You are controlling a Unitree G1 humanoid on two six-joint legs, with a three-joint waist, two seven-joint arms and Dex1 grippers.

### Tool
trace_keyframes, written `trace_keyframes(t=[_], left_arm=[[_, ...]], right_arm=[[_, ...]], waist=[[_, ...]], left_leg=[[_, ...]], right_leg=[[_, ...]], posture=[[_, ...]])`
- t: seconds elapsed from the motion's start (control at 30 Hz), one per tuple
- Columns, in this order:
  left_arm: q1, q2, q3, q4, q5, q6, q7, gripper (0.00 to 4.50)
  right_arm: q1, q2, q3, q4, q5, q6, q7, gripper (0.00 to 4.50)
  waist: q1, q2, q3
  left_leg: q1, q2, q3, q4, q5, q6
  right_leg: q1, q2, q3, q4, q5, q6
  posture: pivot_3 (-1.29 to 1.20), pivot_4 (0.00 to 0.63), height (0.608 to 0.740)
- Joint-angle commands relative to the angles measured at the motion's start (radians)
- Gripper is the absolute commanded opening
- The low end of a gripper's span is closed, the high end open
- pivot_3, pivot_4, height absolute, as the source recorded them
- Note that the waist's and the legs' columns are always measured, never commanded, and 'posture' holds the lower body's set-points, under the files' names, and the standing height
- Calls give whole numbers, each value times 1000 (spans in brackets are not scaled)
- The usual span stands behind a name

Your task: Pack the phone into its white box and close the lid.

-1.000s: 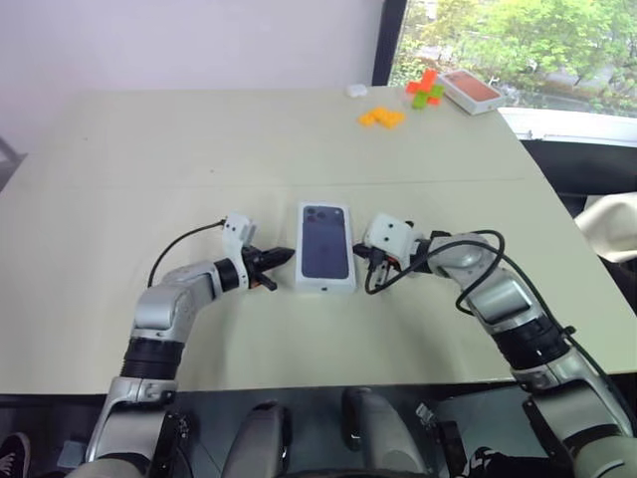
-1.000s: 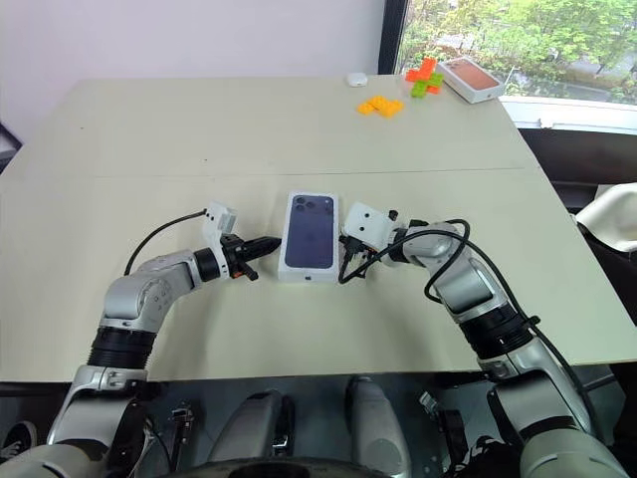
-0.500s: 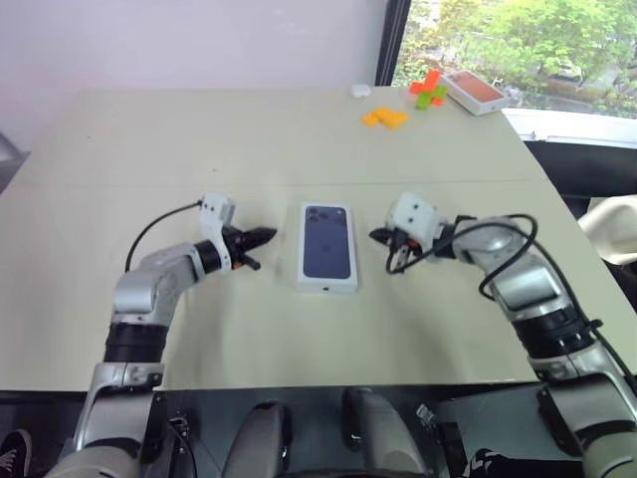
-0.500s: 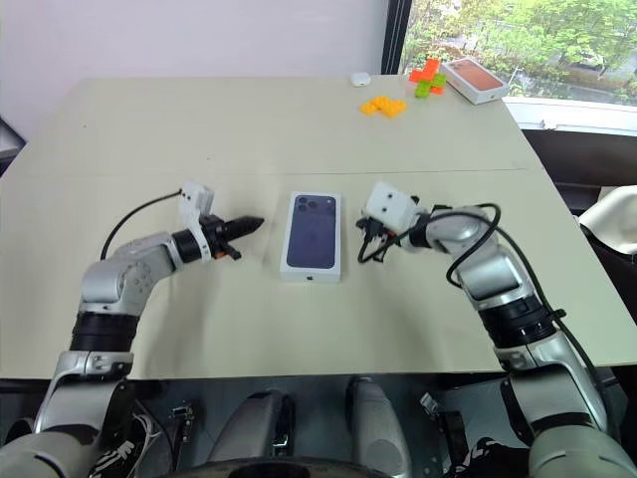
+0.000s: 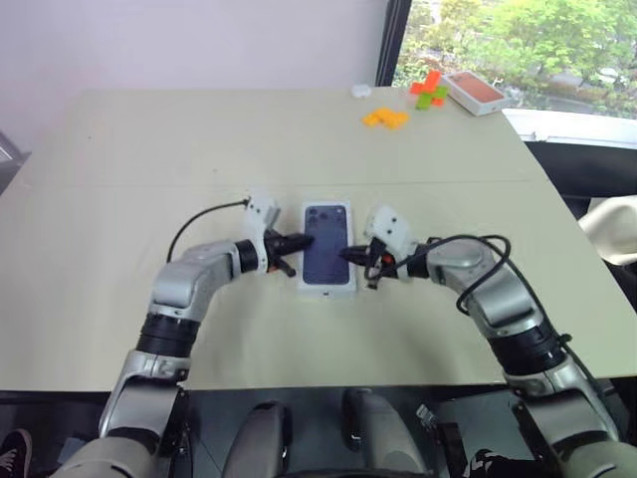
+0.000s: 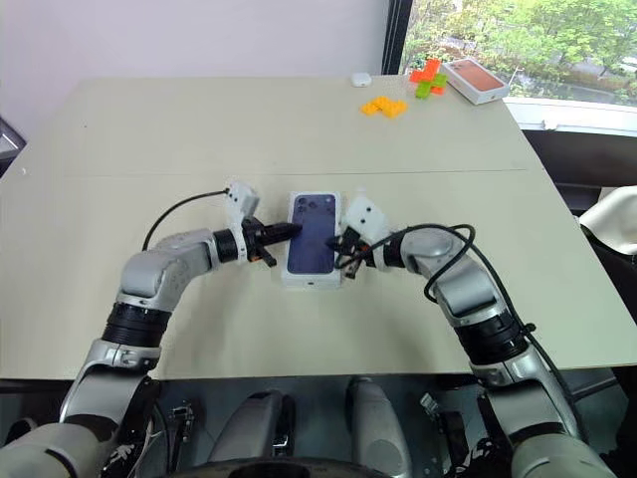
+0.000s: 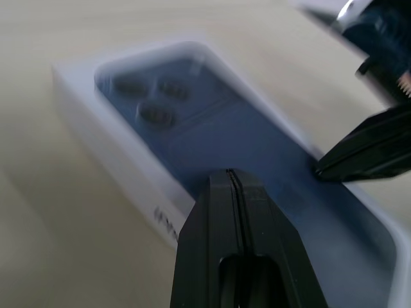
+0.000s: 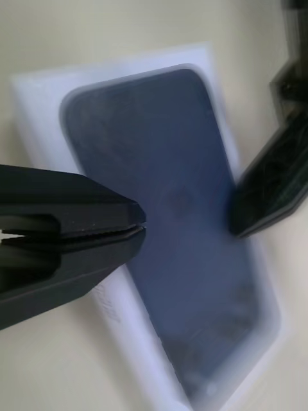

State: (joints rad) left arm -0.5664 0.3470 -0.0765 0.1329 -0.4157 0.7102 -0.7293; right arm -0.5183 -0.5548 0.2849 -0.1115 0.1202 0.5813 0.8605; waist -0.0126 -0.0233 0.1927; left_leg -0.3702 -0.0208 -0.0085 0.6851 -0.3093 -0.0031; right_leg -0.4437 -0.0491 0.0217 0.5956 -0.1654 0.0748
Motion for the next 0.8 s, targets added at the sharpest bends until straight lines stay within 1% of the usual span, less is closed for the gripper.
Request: trace_keyframes(t=[0.03,0.1,0.17,0.27,0.33,0.4,0.47,0.53,0.6,0.67,0.73,0.8], left_arm=[[-5,30,-6,-26,11,37,-4,0],[-2,52,-10,-31,14,49,-16,0],[11,70,-1,-68,2,31,-39,0],[28,85,28,-123,-38,27,-67,0],[6,67,57,-90,-30,-12,-36,0],[-48,23,94,-12,-21,-59,11,0],[-115,-27,87,103,26,-128,56,0],[-152,-51,67,182,64,-178,68,0],[-183,-72,49,262,101,-218,79,0],[-209,-84,24,347,156,-278,98,0],[-231,-94,19,422,190,-281,129,0],[-229,-94,7,445,211,-295,123,0]], right_arm=[[-4,-25,-9,-31,12,41,24,67],[-19,-42,-13,-25,4,28,34,67],[-36,-39,-51,-29,43,65,42,67],[-54,-22,-104,-56,105,104,45,67],[-99,20,-156,-29,147,134,12,67],[-154,55,-167,51,114,87,-44,67],[-210,91,-134,177,38,7,-117,67],[-238,114,-107,255,-9,-58,-151,67],[-254,158,-78,337,-41,-123,-173,67],[-255,180,-20,419,-119,-218,-212,67],[-246,202,-13,464,-132,-226,-220,67],[-237,206,-4,486,-155,-229,-230,67]], waist=[[-1,0,0],[-2,0,0],[-4,0,0],[-3,0,0],[-2,0,0],[0,0,0],[3,0,0],[4,-1,0],[0,-1,0],[-5,-1,0],[-5,0,0],[-5,-1,0]], left_leg=[[1,0,0,0,0,0],[1,1,0,0,0,0],[1,1,0,0,0,0],[0,1,0,0,0,0],[-1,1,-1,0,0,0],[-1,1,0,0,0,0],[-1,1,-1,0,0,-1],[-1,0,0,1,1,-1],[-1,-1,0,0,0,0],[-2,-1,0,-2,0,1],[-4,-1,1,-2,-1,1],[-4,-1,1,-2,-1,1]], right_leg=[[1,0,0,0,0,0],[1,1,0,0,0,0],[1,2,0,0,0,0],[-1,2,0,0,0,0],[-1,2,0,0,0,0],[-1,1,0,0,0,0],[-1,1,0,0,0,0],[0,1,-1,0,0,0],[0,0,-1,-1,0,0],[-1,0,-1,0,0,0],[-4,0,0,0,0,0],[-4,-1,0,0,0,0]], posture=[[0,150,740],[0,150,740],[0,150,740],[0,150,740],[0,150,740],[0,150,740],[0,150,740],[0,150,740],[0,150,740],[0,150,740],[0,150,740],[0,150,740]])
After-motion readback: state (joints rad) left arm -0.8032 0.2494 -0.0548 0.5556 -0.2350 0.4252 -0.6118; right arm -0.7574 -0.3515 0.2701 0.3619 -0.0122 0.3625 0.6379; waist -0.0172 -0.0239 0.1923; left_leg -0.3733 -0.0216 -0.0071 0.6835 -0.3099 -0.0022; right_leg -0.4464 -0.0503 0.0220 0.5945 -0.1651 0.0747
